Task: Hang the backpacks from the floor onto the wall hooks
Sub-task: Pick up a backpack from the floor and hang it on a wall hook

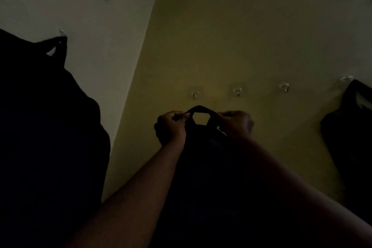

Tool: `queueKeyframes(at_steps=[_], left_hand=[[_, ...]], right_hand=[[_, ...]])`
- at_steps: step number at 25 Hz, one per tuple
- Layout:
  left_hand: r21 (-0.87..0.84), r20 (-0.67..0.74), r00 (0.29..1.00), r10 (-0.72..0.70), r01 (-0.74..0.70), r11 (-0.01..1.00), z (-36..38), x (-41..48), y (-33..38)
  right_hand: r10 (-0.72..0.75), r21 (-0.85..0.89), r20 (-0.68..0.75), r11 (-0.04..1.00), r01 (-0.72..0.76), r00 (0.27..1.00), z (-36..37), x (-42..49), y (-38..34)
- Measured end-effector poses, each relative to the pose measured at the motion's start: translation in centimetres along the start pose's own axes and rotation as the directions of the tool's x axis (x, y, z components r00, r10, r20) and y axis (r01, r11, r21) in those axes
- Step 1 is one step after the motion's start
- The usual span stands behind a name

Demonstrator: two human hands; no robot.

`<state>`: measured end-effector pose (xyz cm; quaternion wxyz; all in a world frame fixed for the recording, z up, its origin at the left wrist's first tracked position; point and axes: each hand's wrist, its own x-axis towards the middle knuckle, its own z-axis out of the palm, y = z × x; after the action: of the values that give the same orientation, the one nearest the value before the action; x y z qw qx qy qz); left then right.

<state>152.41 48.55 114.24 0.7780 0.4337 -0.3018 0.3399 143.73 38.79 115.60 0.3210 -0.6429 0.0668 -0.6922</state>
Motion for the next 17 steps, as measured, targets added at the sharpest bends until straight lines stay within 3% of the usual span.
queueKeyframes(at_steps=[4,12,17], left_hand=[[0.004,-0.015,0.996,0.088,-0.088,0.996,2.2,4.0,-1.5],[-0.02,-0.03,0.973,0.229,-0.23,0.973,5.0,9.8,-1.7],[0.038,0.048,0.993,0.11,-0.111,0.993,5.1,11.0,-1.8]], right_hand=[[-0.056,-0.06,-0.074,0.997,0.051,0.996,2.9,3.0,-0.4],[-0.07,0.029,-0.183,0.997,0.077,0.981,6.6,7.9,-2.5],[-0.055,-0.043,-0.153,0.998,0.049,0.987,7.1,9.1,-2.2]])
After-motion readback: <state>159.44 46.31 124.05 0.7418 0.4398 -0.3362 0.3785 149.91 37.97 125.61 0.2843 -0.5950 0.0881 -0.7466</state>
